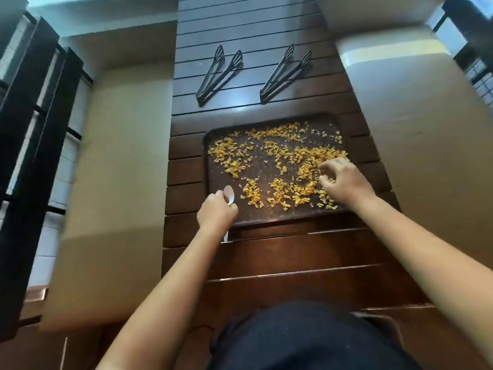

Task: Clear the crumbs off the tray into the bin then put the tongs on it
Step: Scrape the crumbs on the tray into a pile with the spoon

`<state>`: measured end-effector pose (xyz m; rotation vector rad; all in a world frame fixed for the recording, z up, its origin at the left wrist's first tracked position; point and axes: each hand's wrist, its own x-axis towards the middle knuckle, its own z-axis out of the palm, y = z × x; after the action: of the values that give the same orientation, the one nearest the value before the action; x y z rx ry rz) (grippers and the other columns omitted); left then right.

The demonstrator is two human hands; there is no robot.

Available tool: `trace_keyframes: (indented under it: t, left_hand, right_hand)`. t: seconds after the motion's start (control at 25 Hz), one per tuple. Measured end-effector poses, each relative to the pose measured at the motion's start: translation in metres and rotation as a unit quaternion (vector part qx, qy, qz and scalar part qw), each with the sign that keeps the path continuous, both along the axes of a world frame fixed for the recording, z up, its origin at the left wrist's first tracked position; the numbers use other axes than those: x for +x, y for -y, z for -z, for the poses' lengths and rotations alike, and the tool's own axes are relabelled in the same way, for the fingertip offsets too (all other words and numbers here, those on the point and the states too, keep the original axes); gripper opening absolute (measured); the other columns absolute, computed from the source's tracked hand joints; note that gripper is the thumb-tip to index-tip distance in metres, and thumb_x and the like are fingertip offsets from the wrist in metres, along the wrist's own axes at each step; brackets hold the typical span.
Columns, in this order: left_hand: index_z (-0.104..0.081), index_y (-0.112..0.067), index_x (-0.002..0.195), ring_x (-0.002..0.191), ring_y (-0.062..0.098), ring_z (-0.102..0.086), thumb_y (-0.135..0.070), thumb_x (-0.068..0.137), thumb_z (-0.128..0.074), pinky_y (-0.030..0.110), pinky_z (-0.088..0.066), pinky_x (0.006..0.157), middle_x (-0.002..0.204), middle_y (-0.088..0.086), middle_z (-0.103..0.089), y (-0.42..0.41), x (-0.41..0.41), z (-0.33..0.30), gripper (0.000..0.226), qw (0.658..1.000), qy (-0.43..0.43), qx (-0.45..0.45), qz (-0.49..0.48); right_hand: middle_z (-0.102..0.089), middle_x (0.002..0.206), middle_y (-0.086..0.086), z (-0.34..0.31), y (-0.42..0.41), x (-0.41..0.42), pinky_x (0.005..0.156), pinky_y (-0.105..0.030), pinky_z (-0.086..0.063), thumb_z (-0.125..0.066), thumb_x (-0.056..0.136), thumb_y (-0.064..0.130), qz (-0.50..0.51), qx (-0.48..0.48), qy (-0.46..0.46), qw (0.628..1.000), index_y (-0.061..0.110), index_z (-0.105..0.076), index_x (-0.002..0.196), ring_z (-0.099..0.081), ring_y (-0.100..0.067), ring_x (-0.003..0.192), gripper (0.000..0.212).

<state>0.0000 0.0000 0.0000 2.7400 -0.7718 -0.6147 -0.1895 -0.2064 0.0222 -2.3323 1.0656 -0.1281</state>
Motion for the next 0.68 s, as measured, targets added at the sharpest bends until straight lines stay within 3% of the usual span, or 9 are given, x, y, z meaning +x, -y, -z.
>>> trace_keyframes:
  t: [0.12, 0.4, 0.56, 0.68]
  left_hand:
    - [-0.052, -0.011, 0.109, 0.1, 0.028, -0.061, -0.031, 0.087, -0.055, 0.038, -0.05, 0.081, 0.11, 0.009, -0.062, -0.01, -0.006, 0.009, 0.031, 0.999, -0.013, 0.027, -0.023]
    - [-0.051, -0.013, 0.11, 0.094, 0.028, -0.063, -0.023, 0.091, -0.053, 0.032, -0.046, 0.071, 0.106, 0.01, -0.066, -0.015, -0.007, 0.02, 0.022, 0.998, -0.021, 0.026, -0.045]
    - [-0.057, -0.014, 0.108, 0.09, 0.025, -0.063, -0.021, 0.092, -0.053, 0.031, -0.048, 0.071, 0.104, 0.009, -0.067, -0.014, 0.005, 0.02, 0.018, 0.995, -0.052, -0.053, -0.064]
    - [-0.053, -0.013, 0.118, 0.087, 0.021, -0.059, -0.011, 0.094, -0.047, 0.029, -0.047, 0.068, 0.11, 0.01, -0.063, -0.008, 0.021, 0.017, 0.024, 0.987, -0.076, -0.111, -0.086]
  right_hand:
    - [-0.055, 0.121, -0.009, 0.012, -0.002, -0.011, 0.088, -0.037, -0.045, -0.057, 0.088, 0.018, 0.028, -0.011, -0.018, 0.999, 0.013, -0.062, 0.113, -0.05, -0.028, 0.111, 0.026]
    - [-0.054, 0.119, -0.01, 0.043, -0.009, -0.034, 0.091, -0.042, -0.045, -0.056, 0.087, 0.016, 0.069, 0.009, -0.076, 0.995, 0.014, -0.063, 0.11, -0.048, -0.032, 0.112, 0.024]
    - [-0.051, 0.122, -0.014, 0.051, -0.012, -0.043, 0.093, -0.043, -0.04, -0.057, 0.086, 0.016, 0.119, -0.032, -0.104, 0.987, 0.012, -0.063, 0.112, -0.04, -0.035, 0.114, 0.027]
    - [-0.044, 0.125, -0.015, 0.055, -0.014, -0.05, 0.095, -0.046, -0.038, -0.058, 0.084, 0.016, 0.165, -0.049, -0.122, 0.977, 0.014, -0.059, 0.119, -0.035, -0.036, 0.118, 0.035]
